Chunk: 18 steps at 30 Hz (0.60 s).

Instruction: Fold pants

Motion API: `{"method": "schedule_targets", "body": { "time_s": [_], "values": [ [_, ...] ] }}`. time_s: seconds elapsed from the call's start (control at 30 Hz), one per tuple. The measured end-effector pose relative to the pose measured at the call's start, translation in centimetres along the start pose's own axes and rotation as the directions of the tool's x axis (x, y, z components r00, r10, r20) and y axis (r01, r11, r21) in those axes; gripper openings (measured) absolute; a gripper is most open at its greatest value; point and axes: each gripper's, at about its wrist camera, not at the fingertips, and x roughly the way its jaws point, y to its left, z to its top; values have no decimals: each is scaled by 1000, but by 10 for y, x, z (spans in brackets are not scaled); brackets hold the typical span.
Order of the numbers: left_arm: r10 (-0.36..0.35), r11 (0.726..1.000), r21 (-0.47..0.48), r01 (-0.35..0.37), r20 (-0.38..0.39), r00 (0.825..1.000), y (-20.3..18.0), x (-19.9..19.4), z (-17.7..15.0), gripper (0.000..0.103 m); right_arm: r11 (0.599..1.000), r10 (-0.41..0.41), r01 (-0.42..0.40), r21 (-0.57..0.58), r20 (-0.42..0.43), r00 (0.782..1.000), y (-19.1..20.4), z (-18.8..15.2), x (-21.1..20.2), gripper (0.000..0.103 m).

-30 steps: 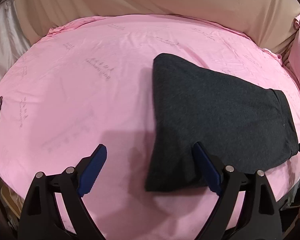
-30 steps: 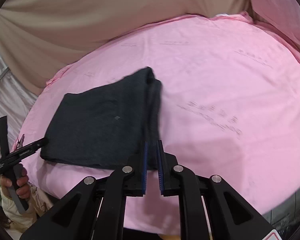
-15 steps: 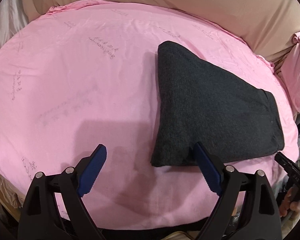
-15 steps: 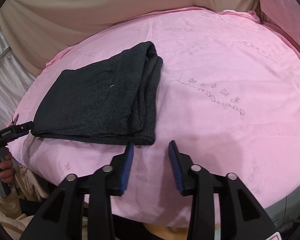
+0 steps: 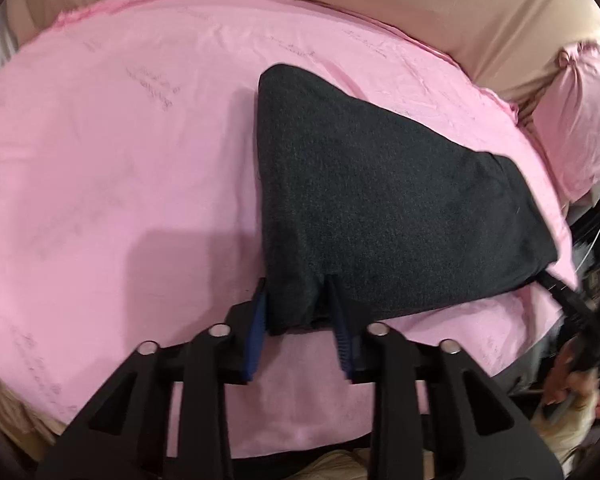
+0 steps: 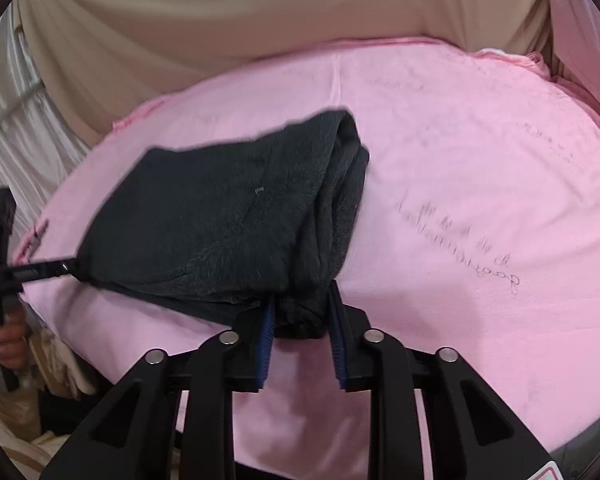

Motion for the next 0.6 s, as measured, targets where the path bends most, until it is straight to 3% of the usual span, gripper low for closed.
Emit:
{"method": "schedule_targets", "body": {
  "time_s": [0.07, 0.13, 0.2, 0.23, 0.33, 0.53, 0.6],
  "values": [
    [11, 1000, 2, -11, -14, 1000, 0, 4, -3, 27, 1000, 13, -13, 28, -23, 1000, -9, 0, 3, 15],
    [13, 1000, -5, -13, -13, 1000, 2, 7, -3, 30, 999, -34, 36, 22, -100, 994, -16, -8, 24, 16],
    [24, 1000, -7, -24, -11, 1000, 1, 5, -3, 32, 997, 4, 3, 81, -91, 996, -21, -11, 22, 18],
    [45, 999, 2, -45, -4, 999, 0, 3, -3, 38, 994, 16, -6, 108, -87, 996, -23, -8, 15, 18],
    [119, 992, 33, -120, 18, 993, -3, 0, -3, 51, 993, 28, -23, 115, -40, 999, -20, 1, -4, 18],
    [170, 983, 54, -173, 52, 984, -15, -4, 5, 52, 998, -8, 4, 55, 80, 997, 0, 39, -21, 21],
    [192, 979, 59, -196, 62, 979, -17, -4, 9, 58, 999, -8, 4, 46, 102, 995, 4, 54, -15, 21]
  ]
}}
